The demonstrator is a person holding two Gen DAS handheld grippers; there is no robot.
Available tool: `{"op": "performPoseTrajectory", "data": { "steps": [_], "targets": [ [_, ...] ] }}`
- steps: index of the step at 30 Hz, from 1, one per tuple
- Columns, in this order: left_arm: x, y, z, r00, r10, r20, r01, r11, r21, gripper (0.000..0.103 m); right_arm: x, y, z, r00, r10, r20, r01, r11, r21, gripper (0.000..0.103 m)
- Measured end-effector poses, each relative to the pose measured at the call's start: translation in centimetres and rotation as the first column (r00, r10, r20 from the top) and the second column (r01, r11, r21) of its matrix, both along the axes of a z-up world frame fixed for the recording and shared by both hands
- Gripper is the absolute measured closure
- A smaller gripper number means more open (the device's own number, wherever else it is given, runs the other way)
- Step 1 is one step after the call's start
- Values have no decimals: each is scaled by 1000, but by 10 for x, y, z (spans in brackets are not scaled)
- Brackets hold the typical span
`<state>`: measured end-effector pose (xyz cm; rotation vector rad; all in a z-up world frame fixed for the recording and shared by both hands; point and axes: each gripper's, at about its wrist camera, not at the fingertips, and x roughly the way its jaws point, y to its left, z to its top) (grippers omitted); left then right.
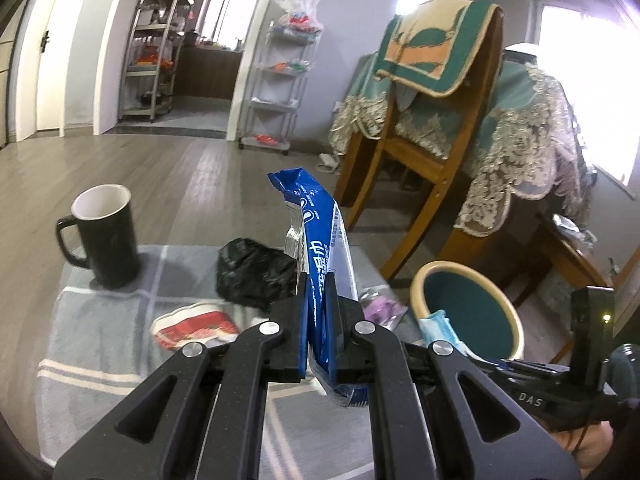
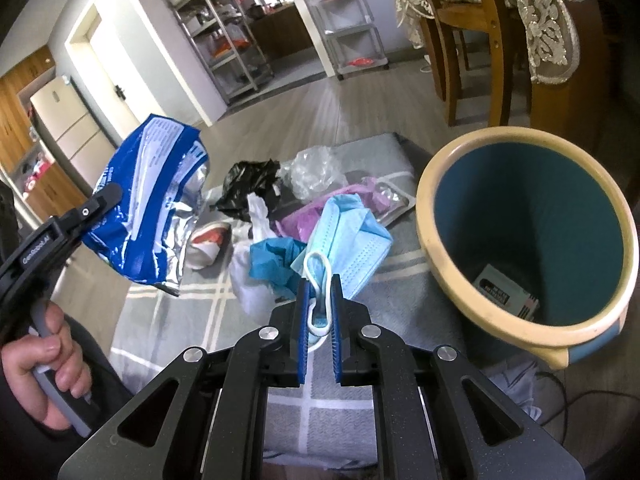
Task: Collect trash
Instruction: 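Carry the wipes pack and mask over the trash bin with both tools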
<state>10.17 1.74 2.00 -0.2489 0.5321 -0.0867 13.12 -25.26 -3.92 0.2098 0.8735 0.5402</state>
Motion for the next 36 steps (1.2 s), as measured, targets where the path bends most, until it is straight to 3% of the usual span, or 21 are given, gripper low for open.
{"op": "performPoseTrajectory", "data": {
  "steps": [13, 26, 36],
  "targets": [
    [21, -57, 3, 986, -164, 11, 164, 986, -21, 97, 1, -39, 23, 992, -117, 52, 116, 993, 22, 92],
    [58, -119, -4, 949, -316, 11, 316, 946, -67, 97, -4, -79, 32, 966, -249, 75, 247, 968, 29, 92],
    [85, -163, -17, 924, -381, -30, 376, 922, -96, 97, -9, -103, 37, 933, -346, 97, 345, 938, 25, 92]
  ]
}}
